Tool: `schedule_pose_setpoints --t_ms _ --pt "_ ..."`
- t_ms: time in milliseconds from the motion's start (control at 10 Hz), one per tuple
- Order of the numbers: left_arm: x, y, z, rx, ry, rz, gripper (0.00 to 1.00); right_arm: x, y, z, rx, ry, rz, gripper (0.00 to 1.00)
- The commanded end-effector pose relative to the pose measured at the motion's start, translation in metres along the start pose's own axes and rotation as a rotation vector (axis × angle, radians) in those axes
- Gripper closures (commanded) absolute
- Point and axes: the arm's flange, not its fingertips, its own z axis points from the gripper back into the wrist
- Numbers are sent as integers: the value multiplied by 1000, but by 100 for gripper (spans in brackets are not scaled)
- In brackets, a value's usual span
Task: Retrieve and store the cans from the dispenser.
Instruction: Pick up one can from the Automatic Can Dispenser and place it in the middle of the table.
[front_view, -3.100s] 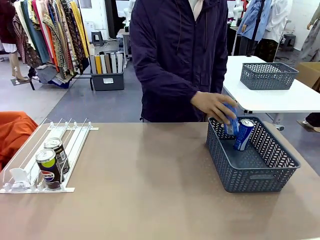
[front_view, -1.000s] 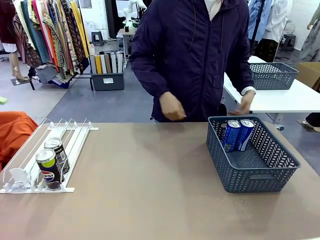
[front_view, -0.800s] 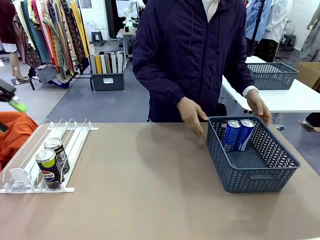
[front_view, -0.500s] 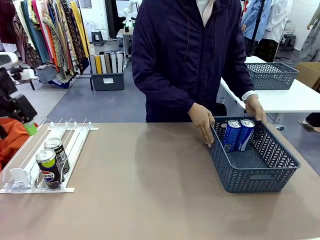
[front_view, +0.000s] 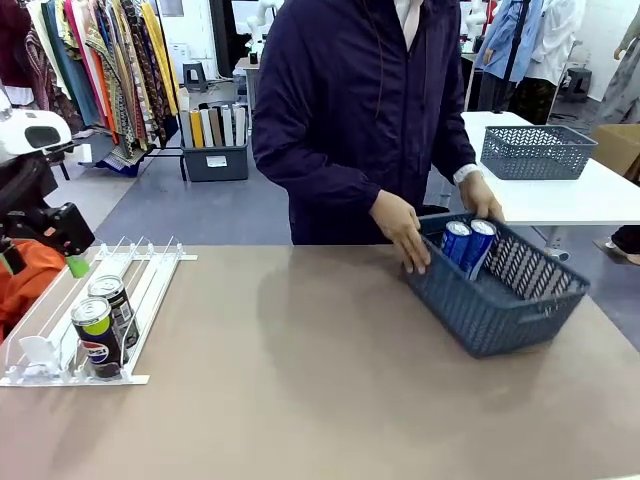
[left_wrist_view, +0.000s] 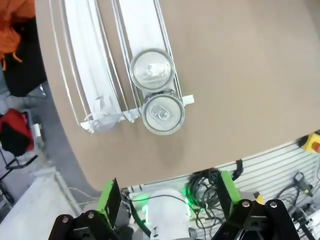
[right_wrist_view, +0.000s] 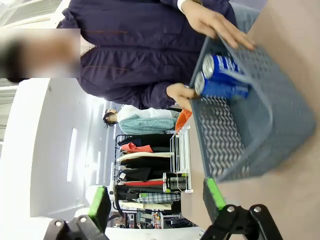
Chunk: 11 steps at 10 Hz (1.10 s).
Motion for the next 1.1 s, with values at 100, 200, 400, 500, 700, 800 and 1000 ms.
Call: schedule_pose_setpoints --t_ms 100,200,400,500,700,800,1000 --pt "4 0 -7 10 -64 108 0 0 5 1 4 6 -15 0" --pt "7 -3 -16 22 -95 160 0 0 5 1 4 6 -15 0" --pt "14 0 -36 16 -121 236 0 0 5 1 4 6 -15 0" --pt "17 3 -45 10 -84 227 0 0 5 1 4 6 -15 0" --pt "31 5 -66 4 -69 239 0 0 5 1 4 6 -15 0" --pt "36 4 -78 0 -55 243 0 0 5 1 4 6 -15 0" --pt "50 5 -100 15 -23 261 0 0 5 1 4 6 -15 0"
